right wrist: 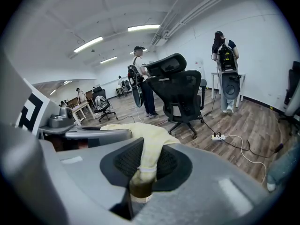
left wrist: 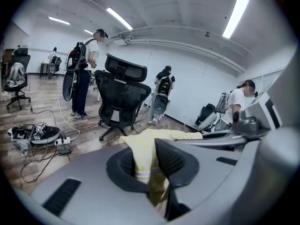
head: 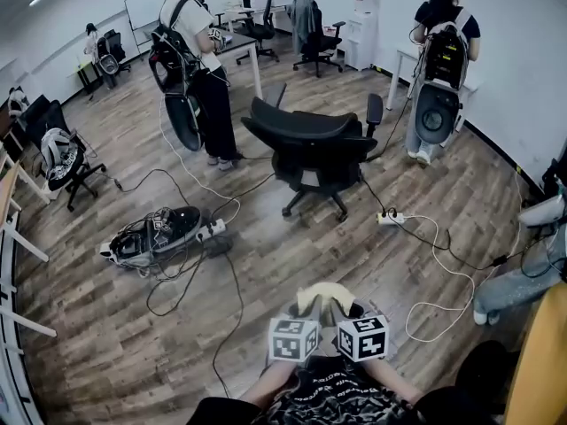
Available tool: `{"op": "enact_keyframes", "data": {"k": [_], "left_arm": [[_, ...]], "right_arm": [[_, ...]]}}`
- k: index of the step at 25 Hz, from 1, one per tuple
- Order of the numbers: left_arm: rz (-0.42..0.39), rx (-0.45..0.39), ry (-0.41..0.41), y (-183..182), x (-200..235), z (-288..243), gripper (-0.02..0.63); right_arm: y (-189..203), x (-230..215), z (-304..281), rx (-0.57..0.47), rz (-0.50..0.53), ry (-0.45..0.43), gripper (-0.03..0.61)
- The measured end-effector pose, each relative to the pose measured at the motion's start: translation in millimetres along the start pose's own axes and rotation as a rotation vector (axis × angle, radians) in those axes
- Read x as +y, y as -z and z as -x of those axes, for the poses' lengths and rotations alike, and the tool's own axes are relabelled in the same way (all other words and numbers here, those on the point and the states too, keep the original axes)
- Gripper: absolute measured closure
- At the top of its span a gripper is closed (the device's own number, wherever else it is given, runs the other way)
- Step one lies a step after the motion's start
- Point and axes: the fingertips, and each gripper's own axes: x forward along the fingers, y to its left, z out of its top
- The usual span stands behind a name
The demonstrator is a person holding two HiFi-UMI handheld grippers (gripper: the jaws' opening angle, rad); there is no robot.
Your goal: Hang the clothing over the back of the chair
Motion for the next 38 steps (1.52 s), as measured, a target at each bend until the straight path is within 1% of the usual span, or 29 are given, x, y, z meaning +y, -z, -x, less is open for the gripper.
{"op": "enact_keyframes", "data": {"k": [4,8,12,17,26,29,31,35,38], "left_arm": [[-0.018,0.007,0.025,-13,16,-5,0.558],[-0.05,0.012,0.015,-24,36,-5,0.558],[-0.045,0.011,0.026,-31,53,-6,0.558],[-0.055,0.018,0.057,-35,61,-7,0.558],[-0.008,0.033,0.067,-33,72,-6,0.558],[0.003,0.046,0.072,-32,72,-11,0.558],[0.01,0.056,0.065,-32,74,-15,0.558],[0.017,0.051,0.047,-39,75,-23,0.558],[0.011,0.038,0.053,-49,72,-32,0.558]], "right_arm": [[-12,5,-16,-0.013,-0.019,0.018,0.532],[-22,15,-32,-0.022,-0.021,0.024,0.532],[-29,23,-47,-0.026,-0.036,0.027,0.532],[-33,27,-53,-0.036,-0.052,0.041,0.532],[-32,33,-63,-0.016,-0.055,0.026,0.532],[-33,29,-67,-0.015,-0.026,0.036,0.532],[-33,26,-70,-0.01,-0.025,0.029,0.532],[-40,19,-77,-0.006,-0.033,0.005,0.532],[-50,10,-80,-0.012,-0.004,0.021,0.532]]}}
